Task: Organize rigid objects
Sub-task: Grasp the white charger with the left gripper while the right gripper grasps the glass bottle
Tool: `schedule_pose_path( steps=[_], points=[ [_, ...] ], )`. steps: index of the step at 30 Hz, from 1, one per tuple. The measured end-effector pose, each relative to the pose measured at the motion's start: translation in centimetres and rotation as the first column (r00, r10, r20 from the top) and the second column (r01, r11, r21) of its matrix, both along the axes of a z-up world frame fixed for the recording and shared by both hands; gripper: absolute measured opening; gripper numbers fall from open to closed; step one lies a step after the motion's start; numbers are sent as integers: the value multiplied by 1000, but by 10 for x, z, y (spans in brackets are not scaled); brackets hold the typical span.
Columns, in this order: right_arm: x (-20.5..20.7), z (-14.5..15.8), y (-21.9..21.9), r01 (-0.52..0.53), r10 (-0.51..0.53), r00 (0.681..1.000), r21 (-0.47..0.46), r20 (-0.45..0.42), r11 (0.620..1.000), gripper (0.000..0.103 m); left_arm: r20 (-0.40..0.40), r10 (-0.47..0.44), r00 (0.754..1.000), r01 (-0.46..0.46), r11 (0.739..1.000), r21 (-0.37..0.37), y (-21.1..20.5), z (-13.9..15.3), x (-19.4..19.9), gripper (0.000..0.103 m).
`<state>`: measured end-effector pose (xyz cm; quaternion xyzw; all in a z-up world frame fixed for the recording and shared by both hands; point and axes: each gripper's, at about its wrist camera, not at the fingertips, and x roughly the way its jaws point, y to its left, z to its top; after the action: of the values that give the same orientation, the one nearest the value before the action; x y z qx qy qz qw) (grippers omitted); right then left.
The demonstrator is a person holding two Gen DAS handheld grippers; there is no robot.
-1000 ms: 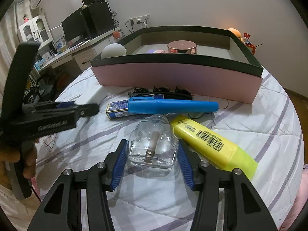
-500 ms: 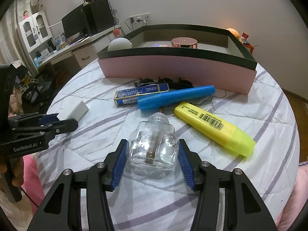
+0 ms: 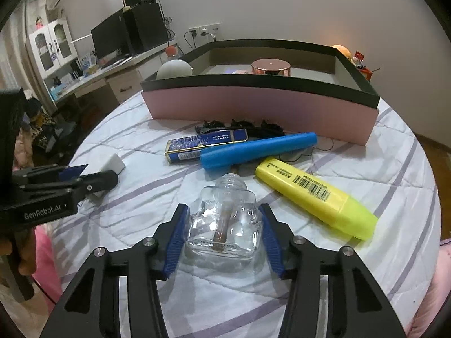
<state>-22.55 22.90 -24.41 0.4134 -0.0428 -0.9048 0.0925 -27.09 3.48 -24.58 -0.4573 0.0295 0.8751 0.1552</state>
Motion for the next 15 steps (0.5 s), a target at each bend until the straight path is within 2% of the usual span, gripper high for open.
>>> schedule_pose_path(
  steps=[15],
  points=[
    [20,33,-3,-18,19,998,11,-65,1000,52,-56,-53,997,53,999,12,9,30,25,41]
  ],
)
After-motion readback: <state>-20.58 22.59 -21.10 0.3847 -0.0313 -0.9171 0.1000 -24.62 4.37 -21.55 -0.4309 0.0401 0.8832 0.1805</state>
